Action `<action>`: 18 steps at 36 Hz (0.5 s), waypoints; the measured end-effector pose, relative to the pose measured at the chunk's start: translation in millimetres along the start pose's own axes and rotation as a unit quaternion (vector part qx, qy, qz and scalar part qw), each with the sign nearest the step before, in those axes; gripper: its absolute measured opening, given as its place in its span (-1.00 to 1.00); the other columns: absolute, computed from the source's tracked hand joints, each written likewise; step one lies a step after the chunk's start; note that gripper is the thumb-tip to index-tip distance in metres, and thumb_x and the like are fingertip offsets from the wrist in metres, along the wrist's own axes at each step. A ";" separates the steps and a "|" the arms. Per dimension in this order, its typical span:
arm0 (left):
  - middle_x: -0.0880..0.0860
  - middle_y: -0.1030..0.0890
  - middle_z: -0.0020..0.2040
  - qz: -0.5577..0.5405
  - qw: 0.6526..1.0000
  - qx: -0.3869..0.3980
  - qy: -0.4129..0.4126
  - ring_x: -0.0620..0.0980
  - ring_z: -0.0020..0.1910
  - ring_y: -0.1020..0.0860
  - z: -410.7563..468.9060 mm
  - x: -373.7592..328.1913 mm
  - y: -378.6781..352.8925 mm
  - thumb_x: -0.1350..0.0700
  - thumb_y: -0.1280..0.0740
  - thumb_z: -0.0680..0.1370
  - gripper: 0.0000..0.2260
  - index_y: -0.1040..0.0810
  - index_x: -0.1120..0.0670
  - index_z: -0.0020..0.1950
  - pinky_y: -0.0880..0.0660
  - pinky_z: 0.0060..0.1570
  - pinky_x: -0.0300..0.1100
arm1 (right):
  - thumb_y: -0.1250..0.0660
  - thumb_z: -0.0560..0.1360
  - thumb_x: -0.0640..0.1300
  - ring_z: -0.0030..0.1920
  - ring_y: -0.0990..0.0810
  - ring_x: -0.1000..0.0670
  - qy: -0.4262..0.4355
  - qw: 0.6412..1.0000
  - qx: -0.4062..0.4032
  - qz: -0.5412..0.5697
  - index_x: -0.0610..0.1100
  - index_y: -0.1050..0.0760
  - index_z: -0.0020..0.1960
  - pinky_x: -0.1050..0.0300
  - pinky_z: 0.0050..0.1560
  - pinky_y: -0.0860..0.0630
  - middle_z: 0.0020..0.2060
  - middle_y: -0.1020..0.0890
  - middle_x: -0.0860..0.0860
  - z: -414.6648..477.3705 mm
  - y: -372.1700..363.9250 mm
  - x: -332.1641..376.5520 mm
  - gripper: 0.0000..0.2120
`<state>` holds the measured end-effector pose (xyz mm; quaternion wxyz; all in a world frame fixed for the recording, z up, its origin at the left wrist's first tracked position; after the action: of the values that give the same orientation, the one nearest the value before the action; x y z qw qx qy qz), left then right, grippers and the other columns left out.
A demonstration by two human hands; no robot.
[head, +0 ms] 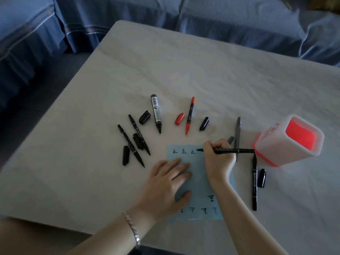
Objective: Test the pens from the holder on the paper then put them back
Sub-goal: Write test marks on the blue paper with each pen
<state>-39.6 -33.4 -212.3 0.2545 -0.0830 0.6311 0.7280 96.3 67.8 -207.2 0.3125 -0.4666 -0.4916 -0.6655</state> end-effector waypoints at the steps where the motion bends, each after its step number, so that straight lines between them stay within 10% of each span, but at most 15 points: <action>1: -0.08 -0.57 0.23 0.001 1.000 0.001 0.000 -0.02 0.30 -0.45 0.0 0.0 -0.2 -0.13 -0.23 0.41 -0.65 -0.59 -0.04 0.12 -0.20 0.29 -0.08 | -0.36 0.37 -0.27 -0.51 -0.32 0.14 -0.006 1.000 0.003 0.007 -0.07 -0.28 -0.49 0.31 -0.43 -0.29 -0.60 -0.37 0.10 0.2 -0.1 0.1 -0.64; 7: -0.11 -0.55 0.23 0.016 1.000 0.019 0.001 -0.05 0.30 -0.44 -0.9 0.2 -1.9 -0.15 -0.21 0.43 -0.64 -0.56 -0.06 0.14 -0.21 0.29 -0.07 | -0.36 0.44 -0.14 -0.59 -0.34 0.14 -0.063 0.994 0.075 0.051 -0.07 -0.36 -0.42 0.26 -0.47 -0.33 -0.60 -0.42 0.04 11.5 0.8 5.5 -0.70; 18: -0.08 -0.55 0.25 0.008 1.000 0.004 -0.011 -0.04 0.30 -0.46 -0.4 -1.7 -2.7 -0.15 -0.23 0.44 -0.63 -0.58 -0.02 0.14 -0.25 0.26 -0.03 | -0.18 0.52 0.14 -0.70 -0.37 0.16 -0.083 0.947 0.240 -0.195 -0.18 -0.50 -0.42 0.14 -0.37 -0.40 -0.74 -0.43 0.04 51.3 23.1 13.4 -0.50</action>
<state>-37.0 -34.0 -214.0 0.2556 -0.0688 0.6322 0.7281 127.7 109.5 -182.2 0.2373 -0.3261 -0.7424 -0.5350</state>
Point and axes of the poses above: each hand's wrist, its own z-axis towards the middle knuckle, its own y-axis out of the back of the hand, x = y × z, the point moved 9 cm from there along z, towards the middle knuckle
